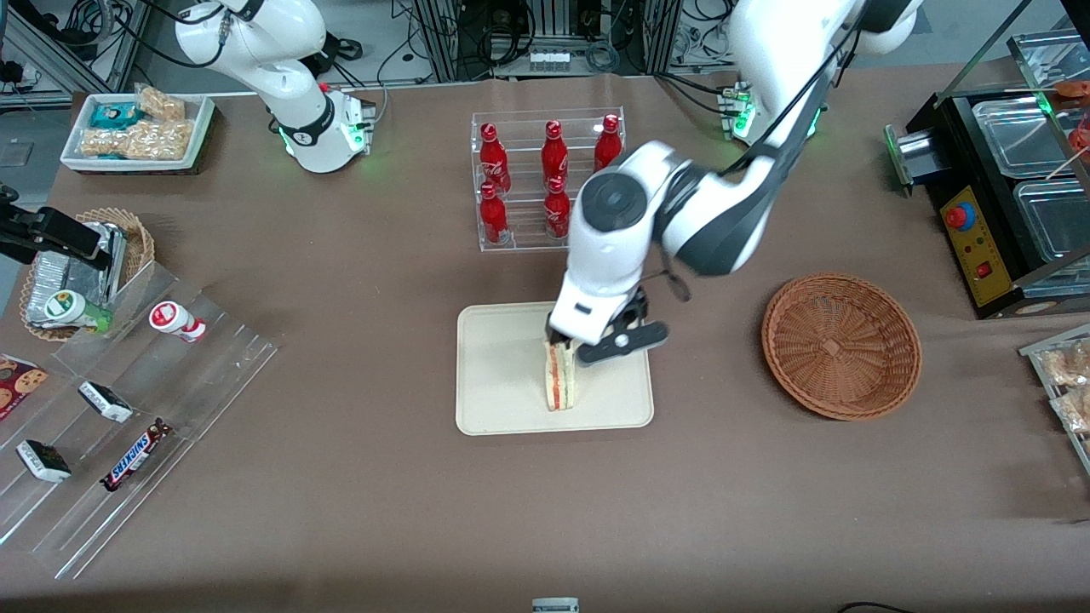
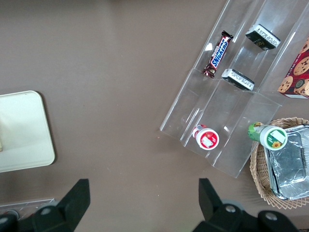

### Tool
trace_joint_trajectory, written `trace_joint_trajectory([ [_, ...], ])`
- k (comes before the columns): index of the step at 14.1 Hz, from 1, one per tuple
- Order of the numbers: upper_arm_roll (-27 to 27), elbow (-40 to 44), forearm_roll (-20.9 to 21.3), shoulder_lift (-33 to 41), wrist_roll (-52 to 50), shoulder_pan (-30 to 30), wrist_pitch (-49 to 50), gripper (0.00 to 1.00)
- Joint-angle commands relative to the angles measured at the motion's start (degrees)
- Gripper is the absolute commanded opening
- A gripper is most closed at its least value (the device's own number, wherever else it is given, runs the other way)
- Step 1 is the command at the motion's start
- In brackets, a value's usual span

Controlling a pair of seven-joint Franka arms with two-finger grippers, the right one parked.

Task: Place sandwich from basket to tray
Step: 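Open the left gripper and release the sandwich on the tray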

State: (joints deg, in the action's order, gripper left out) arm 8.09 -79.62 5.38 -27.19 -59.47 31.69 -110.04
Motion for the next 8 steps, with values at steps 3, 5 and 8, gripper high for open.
trace_joint_trajectory([
  [3,-0.18,-2.56,-1.42,9.51,-1.88,-2.49,11.68,1.0],
  [5,-0.18,-2.56,-1.51,11.54,-1.27,-3.03,15.1,1.0],
  [8,-0.18,-3.34,-1.6,14.26,-1.26,-3.73,18.71,1.0],
])
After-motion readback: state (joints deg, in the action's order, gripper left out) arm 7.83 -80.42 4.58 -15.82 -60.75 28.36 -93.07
